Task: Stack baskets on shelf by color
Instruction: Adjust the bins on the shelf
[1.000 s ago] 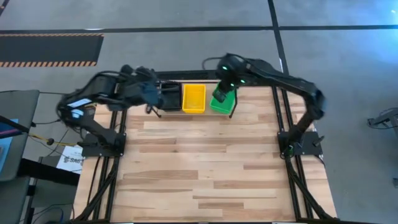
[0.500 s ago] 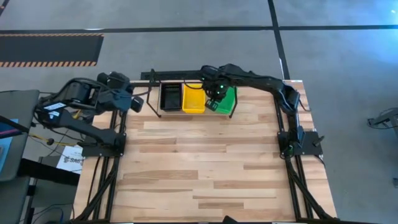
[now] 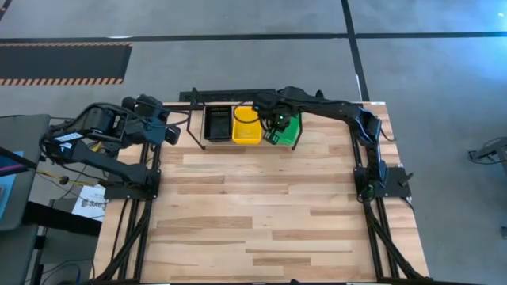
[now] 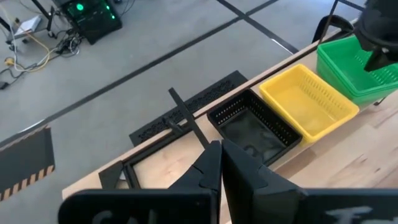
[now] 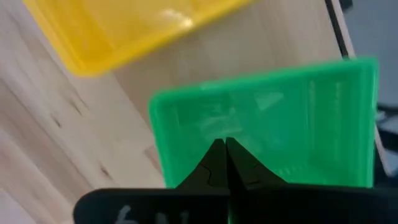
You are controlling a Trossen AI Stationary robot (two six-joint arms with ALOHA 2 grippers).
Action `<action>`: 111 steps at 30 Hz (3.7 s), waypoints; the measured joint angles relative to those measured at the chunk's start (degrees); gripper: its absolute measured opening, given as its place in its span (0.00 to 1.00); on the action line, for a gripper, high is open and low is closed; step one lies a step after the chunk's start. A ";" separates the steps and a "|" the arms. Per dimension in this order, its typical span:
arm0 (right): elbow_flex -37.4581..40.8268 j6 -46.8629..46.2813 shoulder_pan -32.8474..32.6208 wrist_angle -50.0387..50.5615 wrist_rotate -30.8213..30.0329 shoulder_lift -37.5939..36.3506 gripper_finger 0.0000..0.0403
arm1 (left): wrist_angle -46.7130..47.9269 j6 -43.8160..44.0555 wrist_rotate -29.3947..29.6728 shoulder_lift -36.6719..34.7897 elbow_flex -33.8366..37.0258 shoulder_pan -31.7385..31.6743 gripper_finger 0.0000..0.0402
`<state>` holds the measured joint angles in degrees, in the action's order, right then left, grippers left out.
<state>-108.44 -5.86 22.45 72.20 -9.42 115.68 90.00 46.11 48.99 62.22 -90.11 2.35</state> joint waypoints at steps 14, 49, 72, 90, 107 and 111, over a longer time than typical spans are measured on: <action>2.19 -6.22 1.03 -5.84 2.28 -0.11 0.00 | 0.00 -0.44 0.04 0.02 0.00 0.00 0.00; 9.20 -3.83 -0.33 -14.78 3.44 -0.09 0.00 | 0.01 -2.98 -1.77 0.02 0.00 0.00 0.00; 9.16 4.57 8.95 -21.85 3.43 -0.11 0.00 | 0.02 -1.92 -1.75 0.02 0.00 -0.02 0.00; 9.14 7.90 9.25 -21.14 4.86 -0.11 0.00 | 0.02 -1.70 -2.06 0.03 0.00 -0.02 0.00; 9.13 8.97 1.92 -6.87 -0.34 -0.13 0.00 | 0.02 -2.16 -2.12 0.04 0.00 -0.02 0.00; 9.14 10.13 3.31 -4.65 -3.49 -0.13 0.00 | 0.02 -2.37 -2.12 0.04 0.00 -0.02 0.00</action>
<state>-99.31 4.27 25.77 67.55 -12.91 115.55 90.02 43.74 46.87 62.26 -90.11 2.33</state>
